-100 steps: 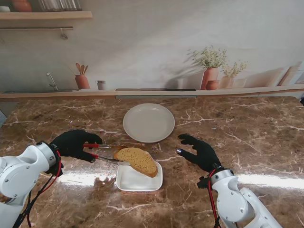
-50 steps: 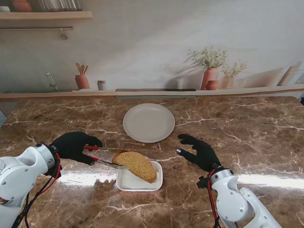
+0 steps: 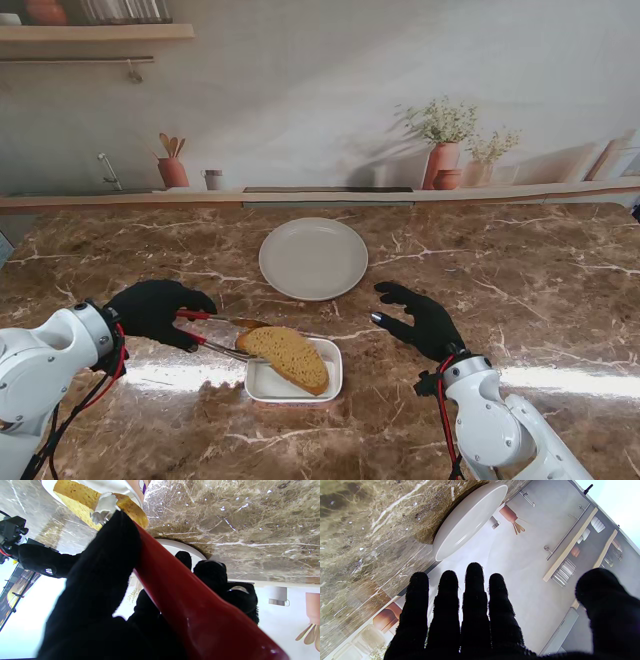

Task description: Pack bread into a bento box with kitchen tongs

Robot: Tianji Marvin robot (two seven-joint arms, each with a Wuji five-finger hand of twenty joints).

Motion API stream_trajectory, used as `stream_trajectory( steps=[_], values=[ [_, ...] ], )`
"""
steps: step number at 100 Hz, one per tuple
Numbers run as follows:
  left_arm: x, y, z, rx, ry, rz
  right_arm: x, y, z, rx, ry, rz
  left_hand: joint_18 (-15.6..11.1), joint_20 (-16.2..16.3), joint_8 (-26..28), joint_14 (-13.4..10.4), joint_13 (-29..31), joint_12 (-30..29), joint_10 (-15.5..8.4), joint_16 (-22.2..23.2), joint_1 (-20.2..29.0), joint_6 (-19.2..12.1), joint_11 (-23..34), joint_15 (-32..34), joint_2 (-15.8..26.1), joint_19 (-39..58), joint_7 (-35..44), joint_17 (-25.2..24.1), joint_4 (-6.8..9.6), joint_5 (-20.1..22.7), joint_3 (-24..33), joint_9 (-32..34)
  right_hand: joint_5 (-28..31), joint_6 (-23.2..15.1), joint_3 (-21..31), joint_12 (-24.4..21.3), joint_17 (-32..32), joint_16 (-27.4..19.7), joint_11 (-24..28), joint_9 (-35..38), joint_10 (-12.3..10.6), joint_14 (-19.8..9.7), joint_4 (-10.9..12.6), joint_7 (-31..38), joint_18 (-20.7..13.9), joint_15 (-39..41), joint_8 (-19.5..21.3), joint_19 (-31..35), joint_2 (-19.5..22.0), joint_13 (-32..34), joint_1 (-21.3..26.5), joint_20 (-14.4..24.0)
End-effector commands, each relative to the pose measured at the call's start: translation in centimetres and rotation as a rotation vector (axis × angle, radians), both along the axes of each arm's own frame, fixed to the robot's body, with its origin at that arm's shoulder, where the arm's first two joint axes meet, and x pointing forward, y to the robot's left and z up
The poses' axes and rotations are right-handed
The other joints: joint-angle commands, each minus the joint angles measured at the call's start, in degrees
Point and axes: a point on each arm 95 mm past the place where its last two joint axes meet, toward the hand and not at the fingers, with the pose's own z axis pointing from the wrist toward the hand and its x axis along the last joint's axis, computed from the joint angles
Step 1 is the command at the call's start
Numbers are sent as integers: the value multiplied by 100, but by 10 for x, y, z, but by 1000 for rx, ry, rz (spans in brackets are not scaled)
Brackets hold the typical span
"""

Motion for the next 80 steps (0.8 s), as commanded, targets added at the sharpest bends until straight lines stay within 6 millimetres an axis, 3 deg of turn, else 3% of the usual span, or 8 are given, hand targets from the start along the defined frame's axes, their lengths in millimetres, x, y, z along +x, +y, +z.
stream_trajectory(
  steps=[1,17,40,51,80],
  values=[
    [-1,1,-1,1,12,-3,-3,1,-5,2,20,4,-225,161,178,17,115,-79,-406,-66,617,-768,76,-44,689,82,577,-50,323,941,1515,428,-67,-145,31,56,-44,62,-24,7,-85,28,121,-32,-45,44,-71,9,112,103,174,154],
    [-2,3,1,6,22,-8,-3,1,-5,2,21,5,-250,109,90,27,87,-192,-479,-171,419,-534,29,-211,482,-35,-346,-82,301,800,1729,393,-53,-142,30,60,-44,62,-19,21,-80,33,121,-24,-37,44,-69,10,110,102,171,155],
    [-2,4,1,9,28,-5,-3,2,-4,2,23,6,-268,86,-269,5,93,-237,-585,-232,313,-499,88,-301,359,-67,-1339,-81,283,534,1877,356,-39,-144,36,62,-51,63,-18,26,-83,28,120,-14,-26,46,-67,11,108,108,170,156],
    [-3,4,1,7,32,-3,-3,2,-4,1,24,6,-282,65,-355,-20,71,-242,-654,-254,274,-543,106,-347,301,-104,-1568,-91,280,246,1889,341,-29,-140,36,63,-54,64,-16,34,-86,28,120,-8,-24,45,-66,11,115,106,169,157],
    [-3,5,4,-1,51,-6,-3,2,-4,-1,24,3,-339,-42,-357,-97,24,-204,-724,-381,-84,-583,215,-622,9,-267,-1628,-127,257,159,2121,272,-3,-139,41,68,-69,65,-10,56,-84,23,120,8,-4,48,-63,7,113,113,175,158]
  ],
)
